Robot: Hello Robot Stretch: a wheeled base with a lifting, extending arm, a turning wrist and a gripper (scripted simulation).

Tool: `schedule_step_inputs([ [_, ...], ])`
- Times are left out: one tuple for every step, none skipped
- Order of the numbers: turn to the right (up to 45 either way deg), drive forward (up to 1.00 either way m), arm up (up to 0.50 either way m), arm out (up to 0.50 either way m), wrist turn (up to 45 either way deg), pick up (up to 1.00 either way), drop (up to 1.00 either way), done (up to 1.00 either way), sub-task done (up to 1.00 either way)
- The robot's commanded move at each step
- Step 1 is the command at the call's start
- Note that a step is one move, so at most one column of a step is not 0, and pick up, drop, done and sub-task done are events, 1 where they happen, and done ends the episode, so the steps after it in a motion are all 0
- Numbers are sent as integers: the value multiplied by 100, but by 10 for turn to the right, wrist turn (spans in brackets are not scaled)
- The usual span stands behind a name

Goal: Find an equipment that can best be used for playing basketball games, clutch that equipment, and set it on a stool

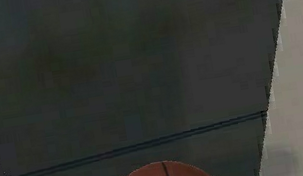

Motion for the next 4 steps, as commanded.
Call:
schedule_step_inputs([
  [-90,0,0,0,0,0,0,0,0],
  [450,0,0,0,0,0,0,0,0],
  [-450,0,0,0,0,0,0,0,0],
  [-450,0,0,0,0,0,0,0,0],
])
